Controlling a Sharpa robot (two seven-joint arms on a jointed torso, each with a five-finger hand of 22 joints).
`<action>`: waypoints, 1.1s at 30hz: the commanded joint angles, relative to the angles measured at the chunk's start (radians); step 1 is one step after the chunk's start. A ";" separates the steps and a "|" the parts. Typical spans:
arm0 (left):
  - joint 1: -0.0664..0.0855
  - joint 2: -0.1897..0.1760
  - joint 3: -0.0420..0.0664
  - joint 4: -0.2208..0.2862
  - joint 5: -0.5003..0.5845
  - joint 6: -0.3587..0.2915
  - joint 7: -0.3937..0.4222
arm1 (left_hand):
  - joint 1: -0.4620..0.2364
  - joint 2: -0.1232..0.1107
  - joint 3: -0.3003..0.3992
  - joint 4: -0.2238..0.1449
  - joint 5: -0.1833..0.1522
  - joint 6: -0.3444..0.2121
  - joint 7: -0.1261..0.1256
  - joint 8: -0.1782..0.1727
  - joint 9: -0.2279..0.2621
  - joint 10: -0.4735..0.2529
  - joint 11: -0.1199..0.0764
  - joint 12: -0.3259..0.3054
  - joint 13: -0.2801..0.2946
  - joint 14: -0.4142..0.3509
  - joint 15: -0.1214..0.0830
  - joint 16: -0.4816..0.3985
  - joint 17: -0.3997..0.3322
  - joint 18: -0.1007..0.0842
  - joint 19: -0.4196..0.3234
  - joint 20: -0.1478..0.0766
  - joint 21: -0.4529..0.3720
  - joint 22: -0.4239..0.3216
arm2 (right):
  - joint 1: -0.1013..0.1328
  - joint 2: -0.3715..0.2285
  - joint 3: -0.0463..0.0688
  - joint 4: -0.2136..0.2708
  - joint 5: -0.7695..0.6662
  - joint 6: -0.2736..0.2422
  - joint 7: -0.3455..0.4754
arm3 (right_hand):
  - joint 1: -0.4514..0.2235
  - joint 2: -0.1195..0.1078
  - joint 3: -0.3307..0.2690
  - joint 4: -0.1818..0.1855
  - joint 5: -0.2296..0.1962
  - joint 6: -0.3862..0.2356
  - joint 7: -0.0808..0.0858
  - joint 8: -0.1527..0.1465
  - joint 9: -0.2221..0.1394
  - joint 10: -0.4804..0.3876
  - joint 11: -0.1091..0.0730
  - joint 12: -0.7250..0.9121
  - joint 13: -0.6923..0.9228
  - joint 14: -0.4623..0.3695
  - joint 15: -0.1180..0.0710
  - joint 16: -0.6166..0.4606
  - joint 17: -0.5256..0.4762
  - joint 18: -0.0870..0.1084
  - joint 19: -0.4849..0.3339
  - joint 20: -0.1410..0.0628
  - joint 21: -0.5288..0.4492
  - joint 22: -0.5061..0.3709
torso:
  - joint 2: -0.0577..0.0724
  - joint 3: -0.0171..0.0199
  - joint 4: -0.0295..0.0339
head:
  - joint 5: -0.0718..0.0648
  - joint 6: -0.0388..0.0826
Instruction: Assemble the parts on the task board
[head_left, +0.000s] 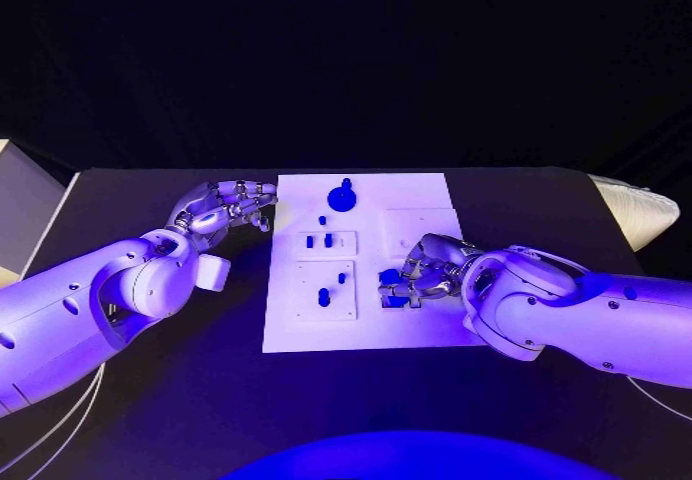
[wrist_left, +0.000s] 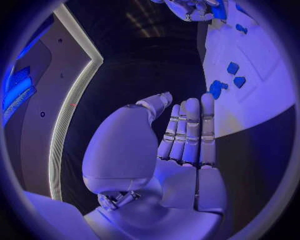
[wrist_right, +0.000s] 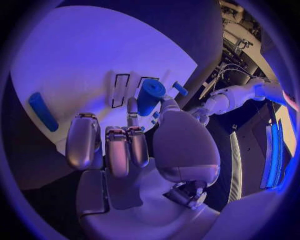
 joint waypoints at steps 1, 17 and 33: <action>0.000 0.000 0.001 0.003 0.004 0.014 0.004 | -0.009 -0.002 0.000 0.004 0.007 -0.006 0.002 0.004 -0.002 -0.009 0.001 0.004 -0.001 -0.002 0.004 0.007 0.001 0.006 0.006 -0.001 -0.003 -0.001 | -0.001 0.002 0.000 0.001 -0.034 0.018 -0.008 | -0.039 -0.022 -0.018 0.002 -0.090 -0.003 0.010 0.007 0.001 0.072 -0.007 -0.004 0.215 0.095 -0.009 0.006 0.219 -0.019 0.002 -0.001 -0.006 0.003 | 0.000 -0.0001 0.0000 | -0.002 0.001; -0.003 -0.001 0.001 0.003 0.004 0.014 0.002 | -0.010 -0.002 -0.001 0.005 0.007 -0.006 0.002 0.004 -0.002 -0.009 0.001 0.004 -0.001 -0.002 0.004 0.007 0.001 0.006 0.006 -0.001 -0.004 -0.002 | -0.002 -0.012 0.000 0.016 -0.064 0.016 0.013 | -0.113 -0.052 -0.035 0.003 -0.197 -0.009 0.011 0.018 0.008 0.072 -0.007 -0.006 0.216 0.095 -0.009 0.006 0.220 -0.020 0.003 -0.001 -0.007 0.009 | -0.001 0.0011 0.0009 | -0.004 0.003; -0.011 -0.002 0.001 0.002 0.004 0.014 0.002 | -0.009 -0.002 0.000 0.005 0.007 -0.007 0.002 0.005 -0.002 -0.009 0.001 0.005 -0.001 -0.003 0.004 0.007 0.001 0.006 0.006 -0.001 -0.004 -0.002 | -0.004 -0.067 0.000 0.053 -0.055 -0.010 0.115 | -0.015 -0.050 -0.023 0.001 -0.190 -0.007 0.008 0.028 0.012 0.078 -0.009 0.006 0.225 0.097 -0.010 0.009 0.230 -0.022 0.007 -0.002 0.000 0.020 | 0.000 0.0012 -0.0003 | 0.000 0.005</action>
